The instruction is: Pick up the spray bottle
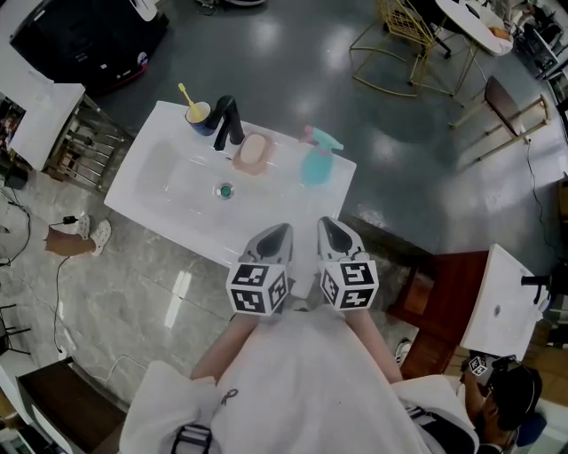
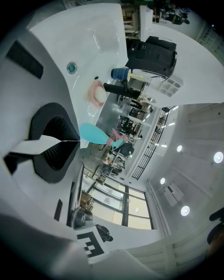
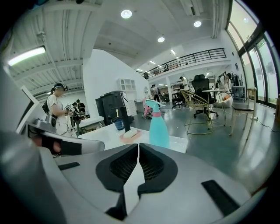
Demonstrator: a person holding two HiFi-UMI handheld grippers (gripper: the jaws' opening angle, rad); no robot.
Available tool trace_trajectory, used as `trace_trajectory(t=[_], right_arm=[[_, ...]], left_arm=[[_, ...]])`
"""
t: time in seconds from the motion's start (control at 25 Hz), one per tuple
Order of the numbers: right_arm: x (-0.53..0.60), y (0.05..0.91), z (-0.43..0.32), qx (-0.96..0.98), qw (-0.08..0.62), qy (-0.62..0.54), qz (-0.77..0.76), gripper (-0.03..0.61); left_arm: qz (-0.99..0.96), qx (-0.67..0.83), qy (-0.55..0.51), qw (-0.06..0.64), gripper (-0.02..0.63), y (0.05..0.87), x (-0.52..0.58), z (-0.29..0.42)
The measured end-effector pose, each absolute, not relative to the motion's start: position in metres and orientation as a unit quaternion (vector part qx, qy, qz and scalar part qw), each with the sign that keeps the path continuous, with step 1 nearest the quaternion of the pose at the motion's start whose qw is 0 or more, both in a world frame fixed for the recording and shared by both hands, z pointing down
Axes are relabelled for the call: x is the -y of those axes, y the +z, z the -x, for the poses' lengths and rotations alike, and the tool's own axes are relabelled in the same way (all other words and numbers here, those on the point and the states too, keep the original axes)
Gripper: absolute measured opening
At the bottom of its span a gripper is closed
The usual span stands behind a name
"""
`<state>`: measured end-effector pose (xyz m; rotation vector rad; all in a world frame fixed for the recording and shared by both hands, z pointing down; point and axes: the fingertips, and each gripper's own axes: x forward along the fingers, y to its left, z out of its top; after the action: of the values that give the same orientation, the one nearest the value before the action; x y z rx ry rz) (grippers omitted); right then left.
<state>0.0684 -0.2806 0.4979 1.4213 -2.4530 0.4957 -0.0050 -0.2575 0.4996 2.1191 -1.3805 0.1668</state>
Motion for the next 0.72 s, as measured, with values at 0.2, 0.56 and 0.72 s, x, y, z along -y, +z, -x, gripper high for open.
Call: trace_trajectory(t=[0.2,0.56,0.72], right_arm=[[0.295,0.499,-0.063,0.841,0.129,0.176,-0.495,0.029],[0.321,0.501,-0.056,0.835,0.132,0.176,-0.505,0.029],[0.332,0.499,-0.052,0.833,0.129,0.175,-0.509,0.029]], left_arm=[[-0.799,0.515,0.064,0.305,0.026,0.502,0.271,0.011],[-0.802,0.505,0.065,0.312,0.026,0.504,0.292,0.019],[-0.801,0.505,0.065,0.313,0.026,0.504,0.301,0.027]])
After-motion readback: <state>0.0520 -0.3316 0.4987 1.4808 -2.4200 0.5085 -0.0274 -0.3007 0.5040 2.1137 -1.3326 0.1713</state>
